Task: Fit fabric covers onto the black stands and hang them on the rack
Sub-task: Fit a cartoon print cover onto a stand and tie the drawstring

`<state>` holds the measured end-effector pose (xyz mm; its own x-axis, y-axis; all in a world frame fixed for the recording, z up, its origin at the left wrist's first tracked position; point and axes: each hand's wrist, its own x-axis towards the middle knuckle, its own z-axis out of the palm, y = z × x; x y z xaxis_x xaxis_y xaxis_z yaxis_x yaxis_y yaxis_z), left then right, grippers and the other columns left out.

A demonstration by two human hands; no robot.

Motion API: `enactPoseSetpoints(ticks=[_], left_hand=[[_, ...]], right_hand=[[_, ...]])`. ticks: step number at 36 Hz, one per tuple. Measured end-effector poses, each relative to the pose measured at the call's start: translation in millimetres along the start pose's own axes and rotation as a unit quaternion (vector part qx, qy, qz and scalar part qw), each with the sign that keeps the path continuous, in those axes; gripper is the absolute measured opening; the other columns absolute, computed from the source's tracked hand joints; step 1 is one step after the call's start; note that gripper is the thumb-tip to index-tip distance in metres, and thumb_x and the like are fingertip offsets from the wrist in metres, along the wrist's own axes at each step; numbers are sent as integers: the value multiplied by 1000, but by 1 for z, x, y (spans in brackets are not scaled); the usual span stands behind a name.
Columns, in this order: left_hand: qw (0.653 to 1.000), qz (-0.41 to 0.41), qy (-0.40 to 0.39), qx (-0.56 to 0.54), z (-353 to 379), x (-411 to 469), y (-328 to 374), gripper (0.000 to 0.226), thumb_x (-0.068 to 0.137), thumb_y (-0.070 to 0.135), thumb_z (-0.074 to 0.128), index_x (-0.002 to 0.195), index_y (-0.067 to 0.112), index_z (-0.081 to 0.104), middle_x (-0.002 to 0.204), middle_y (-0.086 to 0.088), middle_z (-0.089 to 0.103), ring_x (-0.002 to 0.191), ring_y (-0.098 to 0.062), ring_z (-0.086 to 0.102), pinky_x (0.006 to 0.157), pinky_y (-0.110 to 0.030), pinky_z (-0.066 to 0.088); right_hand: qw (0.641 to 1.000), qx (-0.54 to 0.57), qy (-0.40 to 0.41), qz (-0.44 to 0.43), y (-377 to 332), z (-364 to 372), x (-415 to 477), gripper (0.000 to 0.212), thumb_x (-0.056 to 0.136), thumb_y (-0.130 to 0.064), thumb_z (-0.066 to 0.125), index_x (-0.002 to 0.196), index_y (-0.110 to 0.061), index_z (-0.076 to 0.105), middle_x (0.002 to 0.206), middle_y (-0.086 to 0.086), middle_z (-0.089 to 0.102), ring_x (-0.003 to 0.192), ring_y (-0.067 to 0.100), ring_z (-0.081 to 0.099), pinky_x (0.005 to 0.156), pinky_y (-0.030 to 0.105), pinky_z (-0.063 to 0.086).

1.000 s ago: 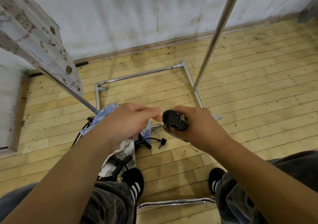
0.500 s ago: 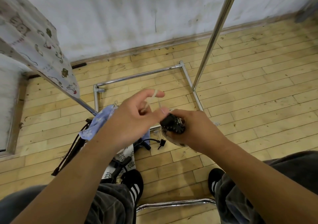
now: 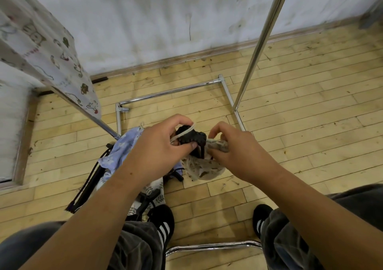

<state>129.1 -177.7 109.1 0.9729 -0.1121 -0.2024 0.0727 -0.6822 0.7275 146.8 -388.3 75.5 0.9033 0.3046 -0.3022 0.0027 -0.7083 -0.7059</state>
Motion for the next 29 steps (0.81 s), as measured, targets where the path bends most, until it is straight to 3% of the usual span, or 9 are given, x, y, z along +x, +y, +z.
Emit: enactPoseSetpoints(ticks=[2,5,8,11,15,21,26,29], left_hand=[[1000,-7,6,1,1,1,-3,32,89,39,77,114,48,57,88,10,72,83,-10,70,70,-27,55],[1000,-8,8,-9,3,1,-4,34,89,40,76,115,47,56,92,4,73,84,-17,70,75,-44,57],[1000,-1,19,-12,4,3,-5,32,89,38,77,114,44,59,80,0,69,64,-11,61,59,-27,51],[1000,-4,26,-12,4,2,-3,31,88,35,78,113,41,61,59,6,48,49,-7,41,48,-16,35],[999,-5,32,-1,6,2,-2,34,87,37,78,115,44,60,57,9,44,49,-7,41,49,-16,35],[999,-3,46,-5,5,1,-1,31,86,36,78,111,45,61,53,10,43,47,-7,40,47,-15,34],[999,-5,52,7,6,1,0,34,85,39,78,113,46,59,53,11,44,50,-7,42,49,-20,36],[999,0,51,7,6,1,-1,35,85,40,77,114,45,59,54,10,44,50,-7,42,52,-25,38]], right_hand=[[1000,2,11,6,1,0,1,10,98,-37,67,101,-31,59,82,-7,65,72,11,67,62,33,60],[999,3,34,24,2,-1,3,11,100,-41,63,100,-30,63,83,-8,65,70,7,64,53,21,50],[997,5,68,33,2,-2,4,19,101,-43,60,99,-26,66,81,-10,64,66,6,60,50,14,42],[996,18,79,37,3,-3,5,15,103,-35,60,103,-24,70,79,-12,65,66,3,62,52,11,46],[994,48,82,54,6,-4,6,8,101,-23,62,108,-28,62,86,-10,71,72,0,66,55,8,48],[993,43,99,50,3,-7,6,9,95,-34,71,93,-32,64,80,-13,73,74,-3,67,57,4,45],[990,93,99,37,0,-8,4,11,91,-38,76,85,-30,72,78,-13,76,77,-2,72,75,23,60],[990,46,127,43,-1,-8,5,15,93,-41,73,84,-29,68,77,-14,73,76,-1,70,70,18,57]])
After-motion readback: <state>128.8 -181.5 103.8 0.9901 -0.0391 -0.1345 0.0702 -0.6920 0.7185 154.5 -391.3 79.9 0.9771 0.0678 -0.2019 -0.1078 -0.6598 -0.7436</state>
